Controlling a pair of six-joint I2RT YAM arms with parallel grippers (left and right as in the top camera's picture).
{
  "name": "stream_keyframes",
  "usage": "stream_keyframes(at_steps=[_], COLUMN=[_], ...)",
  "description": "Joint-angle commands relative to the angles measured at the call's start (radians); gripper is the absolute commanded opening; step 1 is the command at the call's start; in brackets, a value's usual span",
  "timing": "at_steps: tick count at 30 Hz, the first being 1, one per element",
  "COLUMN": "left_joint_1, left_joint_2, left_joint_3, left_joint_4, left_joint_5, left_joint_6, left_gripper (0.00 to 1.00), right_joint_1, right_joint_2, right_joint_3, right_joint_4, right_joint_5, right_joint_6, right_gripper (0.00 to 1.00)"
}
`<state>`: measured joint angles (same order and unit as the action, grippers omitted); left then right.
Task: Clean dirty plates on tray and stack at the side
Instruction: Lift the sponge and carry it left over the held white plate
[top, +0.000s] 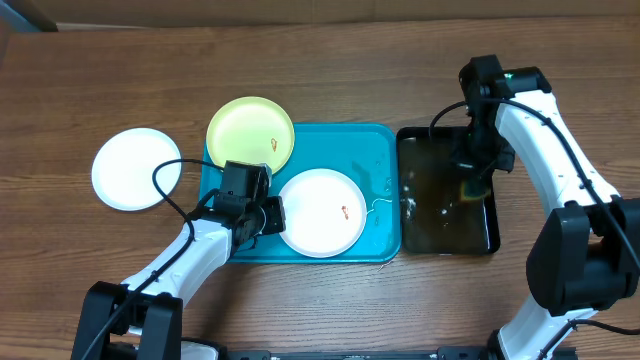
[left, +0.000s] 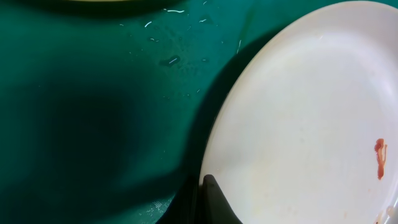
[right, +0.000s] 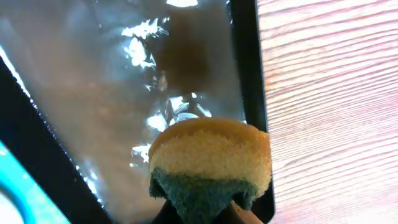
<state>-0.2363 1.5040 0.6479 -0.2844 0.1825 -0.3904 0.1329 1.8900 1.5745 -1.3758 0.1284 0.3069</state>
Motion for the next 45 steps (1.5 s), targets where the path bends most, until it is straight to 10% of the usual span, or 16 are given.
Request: stream_keyframes(at_steps=[1,29,37,45], left_joint_1=[-0.005,-0.007,-0.007,-0.007], left_joint_2=[0.008,0.019,0.091,0.092], left_joint_3=[0.0,0.079,0.08,0.084], left_joint_4=[-0.005,-0.096,-0.053,-0.044], left_joint_5=[-0.014,-0.092,-0.073,-0.054], left_joint_6=[-0.015,-0.014,-0.014,-0.014], left_gripper=[0.04,0.05,0.39,0.04], right_joint_1=[0.031,0.089,0.127,0.31], right_joint_2=[-0.013,-0.013,-0.013,-0.012], right_joint_3=[0.016,0.025,0.124,0.151], right_joint_4=[0.005,0.008,-0.042,0.019], right_joint_5=[0.051,0.088,-0.006,-0.105], right_joint_6=[0.019,0.0,-0.051,-0.048], right_gripper=[0.04,0.04,0.04,0.04])
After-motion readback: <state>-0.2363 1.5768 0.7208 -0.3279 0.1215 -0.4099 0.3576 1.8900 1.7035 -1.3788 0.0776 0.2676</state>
